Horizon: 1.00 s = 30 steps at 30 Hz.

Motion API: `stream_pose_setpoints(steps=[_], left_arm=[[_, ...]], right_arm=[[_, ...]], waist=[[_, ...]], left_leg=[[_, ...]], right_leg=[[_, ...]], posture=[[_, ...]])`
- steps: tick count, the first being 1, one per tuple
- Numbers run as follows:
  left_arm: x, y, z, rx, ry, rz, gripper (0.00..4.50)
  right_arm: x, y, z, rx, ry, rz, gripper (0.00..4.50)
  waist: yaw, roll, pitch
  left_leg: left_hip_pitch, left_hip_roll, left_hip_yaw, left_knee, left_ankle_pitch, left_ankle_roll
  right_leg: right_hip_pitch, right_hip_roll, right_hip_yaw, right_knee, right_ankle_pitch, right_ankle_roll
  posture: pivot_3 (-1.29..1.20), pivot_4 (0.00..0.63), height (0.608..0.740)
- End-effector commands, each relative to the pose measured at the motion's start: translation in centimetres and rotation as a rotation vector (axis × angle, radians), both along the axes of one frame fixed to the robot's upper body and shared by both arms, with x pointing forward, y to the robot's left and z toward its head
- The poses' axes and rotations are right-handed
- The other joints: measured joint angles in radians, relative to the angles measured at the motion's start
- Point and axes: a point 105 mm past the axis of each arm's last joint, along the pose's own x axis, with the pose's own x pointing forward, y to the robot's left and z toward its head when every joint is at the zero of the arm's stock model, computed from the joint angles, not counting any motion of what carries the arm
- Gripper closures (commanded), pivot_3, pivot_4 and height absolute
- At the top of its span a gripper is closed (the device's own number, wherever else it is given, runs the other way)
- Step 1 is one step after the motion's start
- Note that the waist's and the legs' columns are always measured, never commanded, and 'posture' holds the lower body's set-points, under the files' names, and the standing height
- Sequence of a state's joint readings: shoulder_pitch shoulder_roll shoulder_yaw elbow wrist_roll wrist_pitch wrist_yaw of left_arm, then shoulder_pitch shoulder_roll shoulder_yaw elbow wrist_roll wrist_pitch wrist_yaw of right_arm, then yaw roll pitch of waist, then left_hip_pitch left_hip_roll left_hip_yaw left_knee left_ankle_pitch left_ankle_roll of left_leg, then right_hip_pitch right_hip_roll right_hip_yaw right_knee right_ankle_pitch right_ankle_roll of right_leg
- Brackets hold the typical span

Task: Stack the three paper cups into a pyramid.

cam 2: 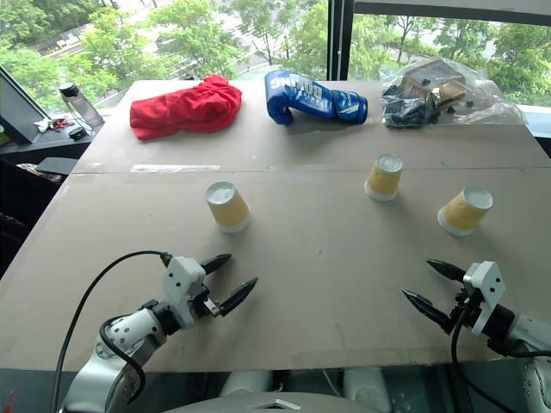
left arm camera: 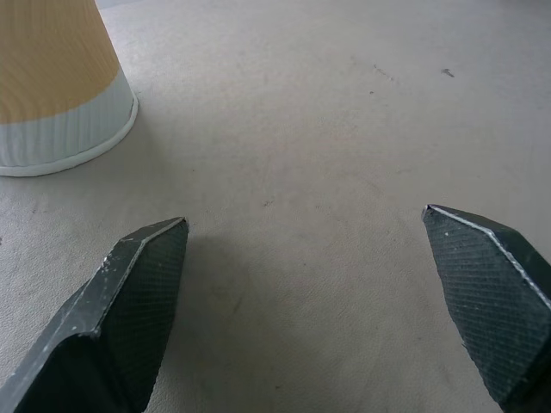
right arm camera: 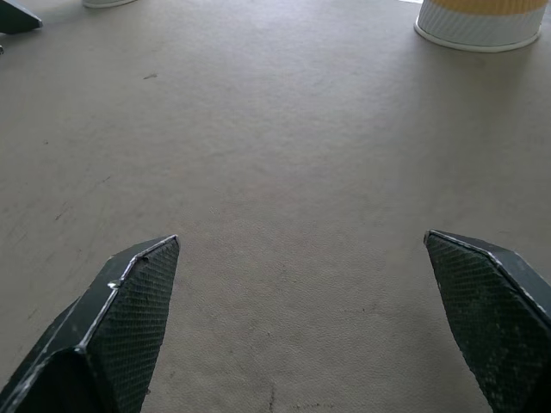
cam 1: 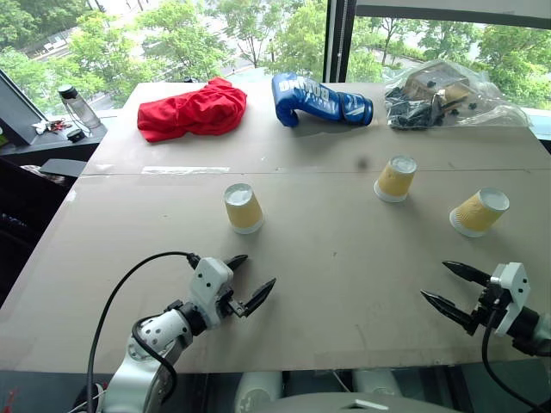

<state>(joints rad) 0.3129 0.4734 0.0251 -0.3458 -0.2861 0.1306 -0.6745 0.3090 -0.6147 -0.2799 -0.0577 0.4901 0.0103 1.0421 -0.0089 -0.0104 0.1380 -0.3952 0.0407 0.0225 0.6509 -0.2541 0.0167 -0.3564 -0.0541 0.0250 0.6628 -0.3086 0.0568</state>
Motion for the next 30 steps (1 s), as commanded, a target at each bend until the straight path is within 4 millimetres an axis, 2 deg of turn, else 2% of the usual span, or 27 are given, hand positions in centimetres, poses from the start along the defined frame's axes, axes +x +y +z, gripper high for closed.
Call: stream_pose_setpoints(steps=[1,8,30], left_arm=[[-0.2,-0.8,0.7,-0.003,-0.012,-0.04,0.03],[0.0,-1.0,0.9,-0.006,-0.007,-0.059,0.03],[-0.1,-0.1,1.1,0.001,-0.023,-0.029,0.03]], right_arm=[[-0.1,0.1,0.4,0.0,-0.029,0.015,0.0],[-0.5,0.5,0.3,0.009,-0.029,0.014,0.0],[-0.4,1.2,0.1,0.022,-0.042,0.023,0.0]], waist=[[0.0,0.0,0.0],[0.001,0.0,0.0],[0.001,0.0,0.0]], left_leg=[[0.0,0.0,0.0,0.0,0.0,0.0],[0.0,0.0,0.0,0.0,0.0,0.0],[0.0,0.0,0.0,0.0,0.0,0.0]], right_leg=[[0.0,0.0,0.0,0.0,0.0,0.0],[0.0,0.0,0.0,0.0,0.0,0.0],[0.0,-0.001,0.001,0.0,0.0,0.0]], posture=[[0.0,0.15,0.74],[0.0,0.15,0.74],[0.0,0.15,0.74]])
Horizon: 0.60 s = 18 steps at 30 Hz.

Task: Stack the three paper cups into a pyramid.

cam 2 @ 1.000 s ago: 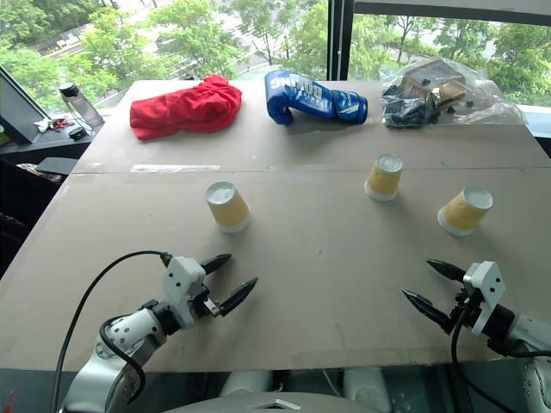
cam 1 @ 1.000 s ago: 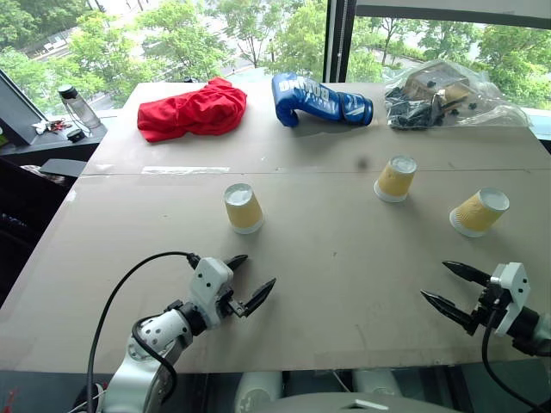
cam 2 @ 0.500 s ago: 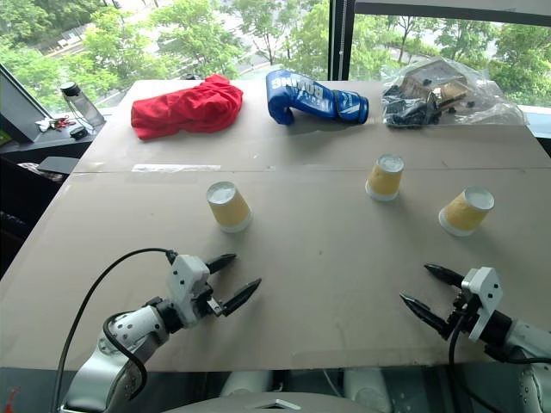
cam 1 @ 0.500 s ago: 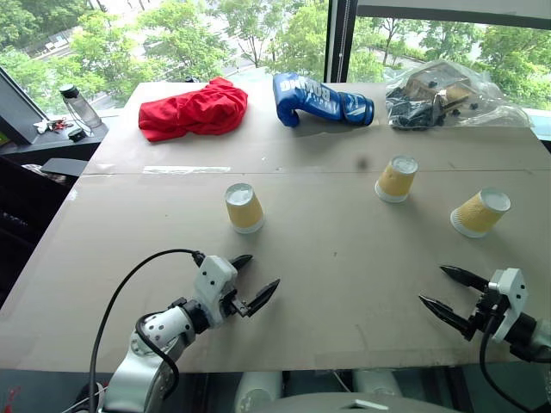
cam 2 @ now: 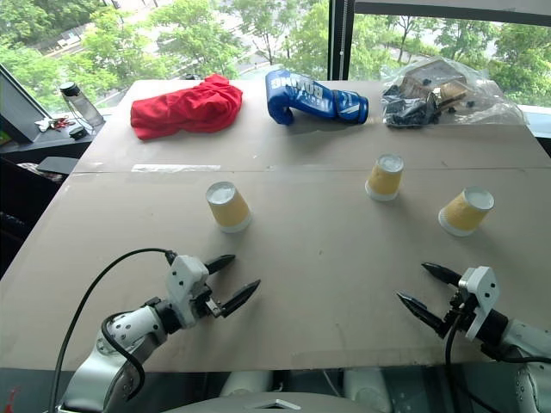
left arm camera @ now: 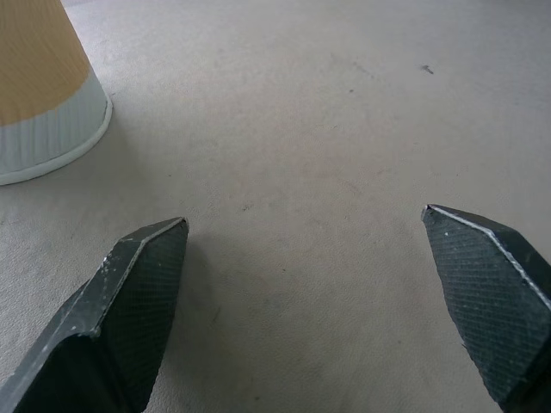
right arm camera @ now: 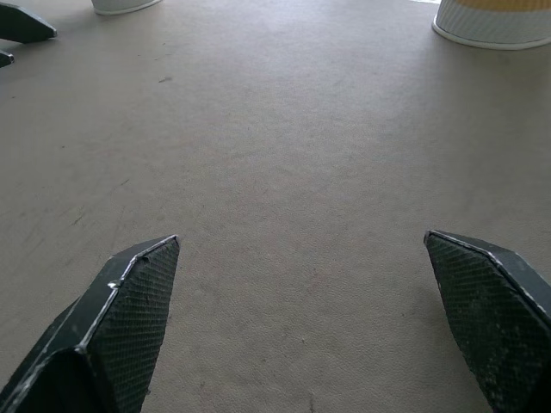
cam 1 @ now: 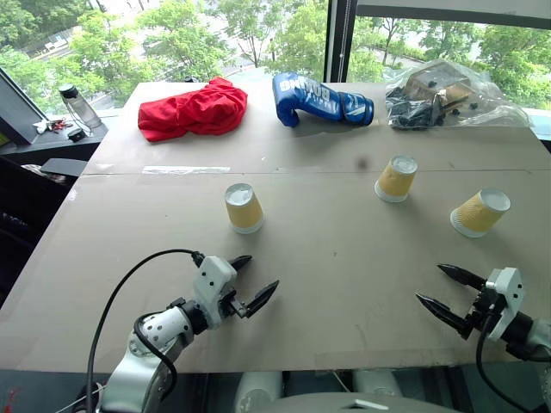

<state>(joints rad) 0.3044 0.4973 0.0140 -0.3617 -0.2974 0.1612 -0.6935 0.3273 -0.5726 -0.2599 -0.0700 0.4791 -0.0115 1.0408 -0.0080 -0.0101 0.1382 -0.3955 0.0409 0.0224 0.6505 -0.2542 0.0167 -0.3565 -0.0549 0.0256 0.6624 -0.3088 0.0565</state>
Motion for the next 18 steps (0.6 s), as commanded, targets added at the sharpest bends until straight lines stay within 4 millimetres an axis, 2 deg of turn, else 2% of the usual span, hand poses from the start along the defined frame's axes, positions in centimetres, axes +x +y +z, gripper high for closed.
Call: stream_pose_setpoints(steps=[1,9,18], left_arm=[[0.0,0.3,0.9,-0.008,-0.042,0.014,0.03],[-0.2,0.6,0.6,-0.007,-0.055,0.025,0.03],[-0.1,0.8,1.7,-0.045,-0.157,0.065,0.03]], right_arm=[[0.1,0.2,0.7,-0.005,-0.04,0.015,0.0],[0.2,0.2,0.6,-0.007,-0.046,0.023,0.0],[0.3,0.5,1.0,-0.004,-0.073,0.035,0.0]], waist=[[-0.001,0.0,0.0],[-0.001,0.0,0.0],[0.0,0.0,0.0]], left_leg=[[0.0,0.0,0.0,0.0,0.0,0.0],[0.0,0.0,0.0,0.0,0.0,0.0],[0.0,0.0,0.0,0.0,0.0,0.0]], right_leg=[[0.0,0.0,0.0,0.0,0.0,0.0],[0.0,0.0,0.0,0.0,0.0,0.0],[0.0,-0.001,0.0,-0.001,0.0,0.0]], posture=[[0.0,0.15,0.74],[0.0,0.15,0.74],[0.0,0.15,0.74]])
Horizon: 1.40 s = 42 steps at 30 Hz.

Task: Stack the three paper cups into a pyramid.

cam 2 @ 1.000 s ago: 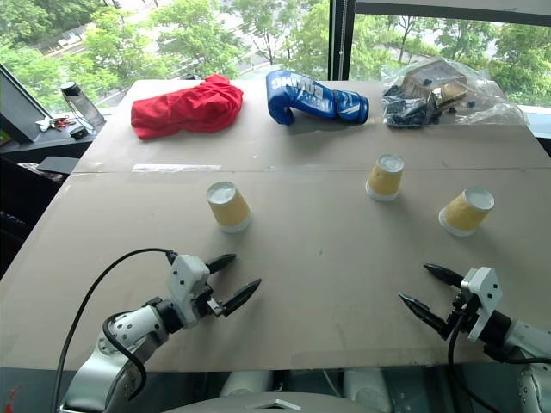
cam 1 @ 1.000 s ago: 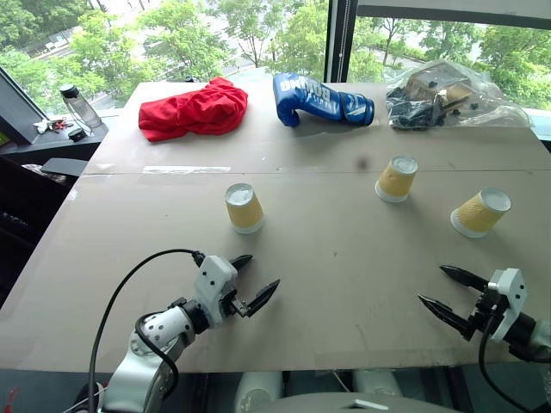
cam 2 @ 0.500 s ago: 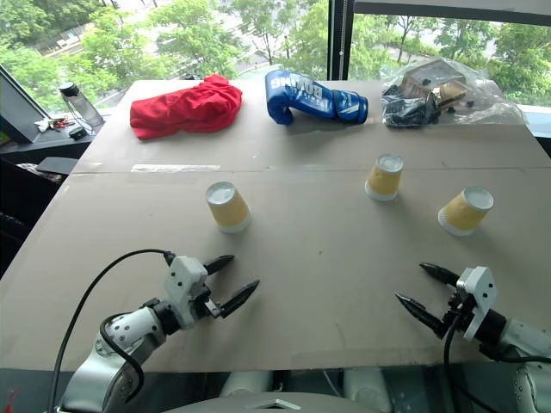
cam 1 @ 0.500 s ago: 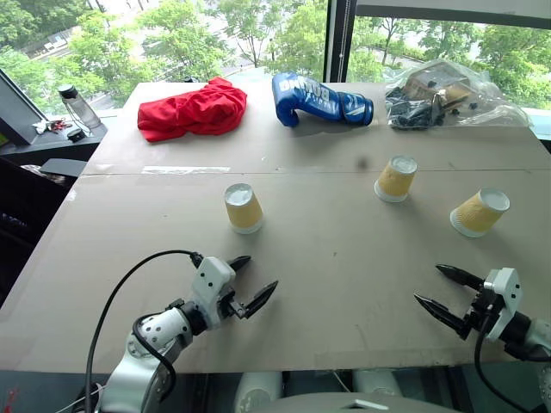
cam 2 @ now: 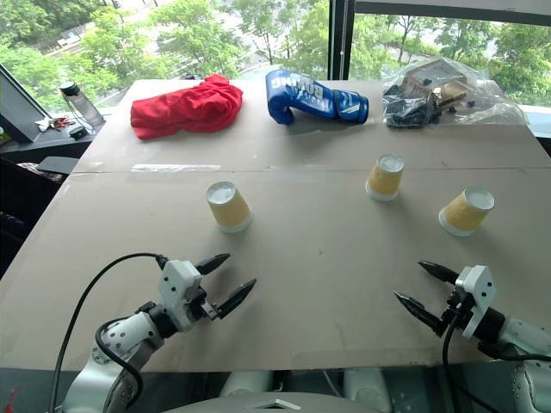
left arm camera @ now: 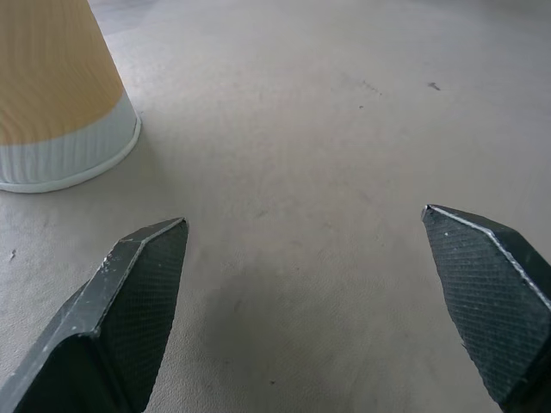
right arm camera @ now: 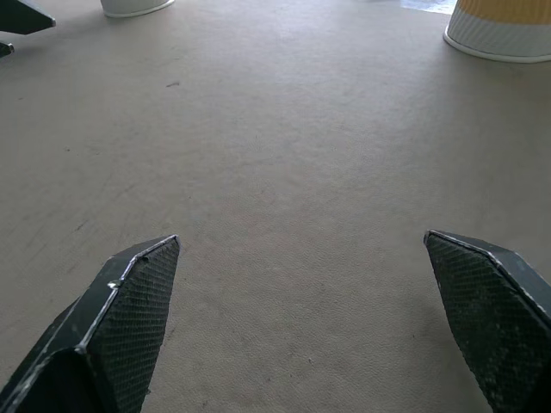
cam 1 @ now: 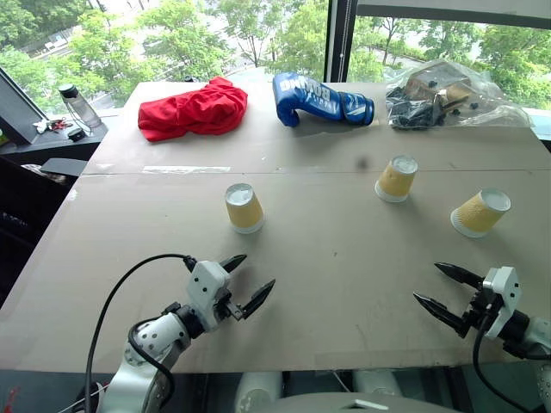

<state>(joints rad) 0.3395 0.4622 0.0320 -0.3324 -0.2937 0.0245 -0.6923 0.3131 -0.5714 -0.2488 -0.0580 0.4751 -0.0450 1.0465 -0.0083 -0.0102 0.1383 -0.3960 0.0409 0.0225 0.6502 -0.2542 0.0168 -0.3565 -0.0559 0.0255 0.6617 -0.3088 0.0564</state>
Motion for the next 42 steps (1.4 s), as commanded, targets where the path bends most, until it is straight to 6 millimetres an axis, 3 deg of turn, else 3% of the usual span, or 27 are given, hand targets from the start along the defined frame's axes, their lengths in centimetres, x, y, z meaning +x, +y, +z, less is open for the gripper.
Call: stream_pose_setpoints(steps=[1,10,19,28,37,40,42], left_arm=[[0.4,0.7,1.6,-0.034,-0.084,0.065,0.03],[3.6,3.9,5.7,-0.101,-0.287,0.362,0.03],[7.3,2.1,6.6,-0.104,-0.343,0.359,0.03],[9.1,1.6,6.1,-0.086,-0.331,0.348,0.03],[9.7,1.6,6.9,-0.094,-0.354,0.35,0.03],[9.9,1.6,7.0,-0.095,-0.356,0.357,0.89],[10.0,1.6,7.0,-0.088,-0.357,0.357,1.69]], right_arm=[[0.1,0.4,1.0,0.004,-0.054,0.025,0.0],[0.6,3.8,4.9,0.096,-0.175,0.178,0.0],[1.4,6.4,8.6,0.147,-0.267,0.261,0.0],[1.4,7.1,9.8,0.165,-0.291,0.271,0.0],[1.3,6.9,10.0,0.184,-0.286,0.256,0.0],[1.2,6.9,10.1,0.192,-0.285,0.259,0.0],[1.2,7.0,10.1,0.195,-0.283,0.264,0.0]], waist=[[0.0,0.0,0.0],[0.0,0.0,0.0],[0.005,-0.001,0.001],[0.004,-0.002,0.001],[0.004,-0.002,0.001],[0.004,-0.002,0.001],[0.004,-0.002,0.001]], left_leg=[[0.0,0.0,0.0,0.0,0.0,0.0],[0.0,0.0,-0.001,0.0,0.0,0.0],[-0.001,-0.002,-0.001,0.001,0.0,0.0],[-0.001,-0.001,-0.002,0.001,0.0,0.0],[-0.001,-0.001,-0.002,0.001,0.0,0.0],[-0.001,-0.001,-0.001,0.001,0.0,0.0],[-0.001,-0.001,-0.002,0.001,0.0,0.0]], right_leg=[[0.0,0.0,0.0,0.0,0.0,0.0],[0.0,0.001,-0.001,0.0,0.0,0.0],[0.0,0.002,-0.005,0.0,0.001,0.001],[0.0,0.003,-0.006,0.0,0.001,0.001],[0.0,0.002,-0.006,0.0,0.001,0.001],[0.0,0.002,-0.006,0.0,0.001,0.001],[0.0,0.002,-0.006,0.0,0.001,0.001]], posture=[[0.0,0.15,0.74],[0.0,0.15,0.74],[0.0,0.15,0.74],[0.0,0.15,0.74],[0.0,0.15,0.74],[0.0,0.15,0.74],[0.0,0.15,0.74]])
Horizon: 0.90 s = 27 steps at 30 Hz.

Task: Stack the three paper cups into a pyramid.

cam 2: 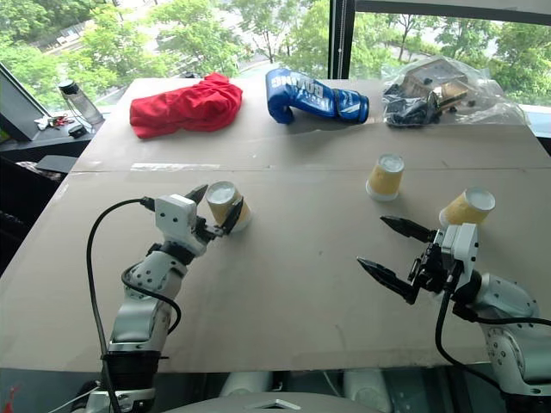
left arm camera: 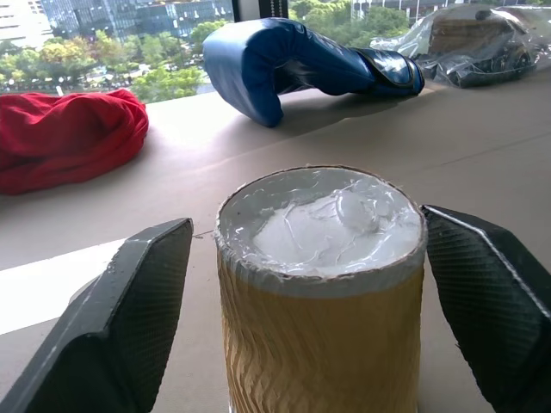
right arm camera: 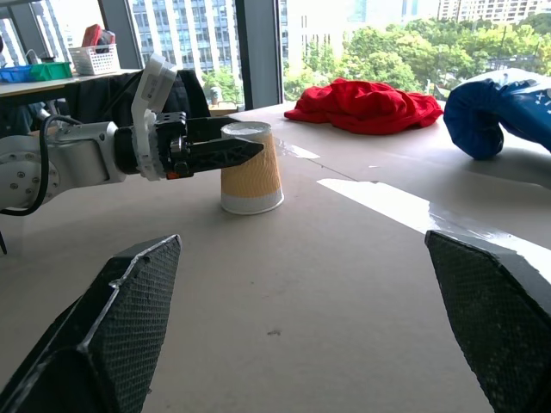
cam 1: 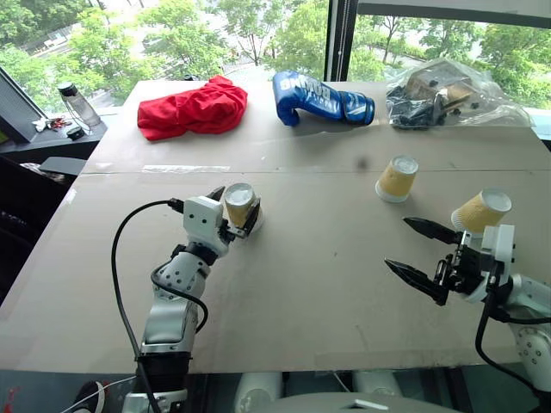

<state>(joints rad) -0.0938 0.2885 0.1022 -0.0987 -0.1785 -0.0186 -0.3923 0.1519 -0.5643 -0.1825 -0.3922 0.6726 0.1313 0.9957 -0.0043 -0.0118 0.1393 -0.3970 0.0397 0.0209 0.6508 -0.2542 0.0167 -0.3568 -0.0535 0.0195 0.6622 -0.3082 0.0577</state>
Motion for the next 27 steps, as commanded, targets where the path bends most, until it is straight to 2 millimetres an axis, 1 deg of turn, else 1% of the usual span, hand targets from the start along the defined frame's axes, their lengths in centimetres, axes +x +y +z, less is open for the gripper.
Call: stream_pose_setpoints(steps=[1,11,14,18,22,25,27], left_arm=[[0.1,0.0,1.0,0.009,-0.043,0.002,1.69],[0.2,-0.3,1.0,0.023,-0.04,-0.017,1.69],[0.3,-1.0,1.2,0.03,-0.045,-0.048,1.69],[0.6,-2.6,1.2,0.038,-0.043,-0.124,1.69],[2.0,-5.5,1.1,0.052,-0.019,-0.232,1.69],[2.8,-9.0,1.3,0.04,-0.004,-0.376,1.69],[2.8,-10.9,1.2,0.039,0.0,-0.463,1.69]], right_arm=[[-0.5,0.2,1.2,0.008,-0.043,0.017,0.0],[-0.6,0.4,1.5,0.018,-0.047,0.044,0.0],[-0.7,0.3,1.6,0.018,-0.049,0.046,0.0],[-0.6,0.0,1.8,0.016,-0.061,0.036,0.0],[0.3,-1.5,1.9,0.03,-0.073,-0.046,0.0],[0.4,-3.2,1.4,-0.027,-0.067,-0.106,0.0],[0.4,-3.8,1.1,-0.053,-0.059,-0.127,0.0]], waist=[[0.0,0.0,0.0],[0.0,0.0,0.0],[0.0,0.0,0.0],[0.003,0.0,0.0],[0.009,0.0,0.0],[0.021,-0.001,0.0],[0.02,-0.001,0.0]], left_leg=[[0.0,0.0,0.0,0.0,0.0,0.0],[0.0,0.0,0.0,0.0,0.0,0.0],[0.0,0.0,0.0,0.0,0.0,0.0],[0.0,0.0,0.0,0.0,0.0,0.0],[0.0,-0.001,0.0,0.0,0.0,0.0],[-0.001,-0.003,0.0,0.001,0.0,0.0],[-0.001,-0.003,0.0,0.001,0.0,0.0]], right_leg=[[0.0,0.0,0.0,0.0,0.0,0.0],[0.0,0.0,0.0,0.0,0.0,0.0],[0.0,0.0,0.0,0.0,0.0,0.0],[0.0,0.0,0.0,0.0,0.0,0.0],[0.0,0.0,0.0,0.0,0.0,0.0],[0.0,0.001,-0.001,0.0,0.0,0.0],[0.0,0.001,-0.001,0.0,0.0,0.0]], posture=[[0.0,0.15,0.74],[0.0,0.15,0.74],[0.0,0.15,0.74],[0.0,0.15,0.74],[0.0,0.15,0.74],[0.0,0.15,0.74],[0.0,0.15,0.74]])
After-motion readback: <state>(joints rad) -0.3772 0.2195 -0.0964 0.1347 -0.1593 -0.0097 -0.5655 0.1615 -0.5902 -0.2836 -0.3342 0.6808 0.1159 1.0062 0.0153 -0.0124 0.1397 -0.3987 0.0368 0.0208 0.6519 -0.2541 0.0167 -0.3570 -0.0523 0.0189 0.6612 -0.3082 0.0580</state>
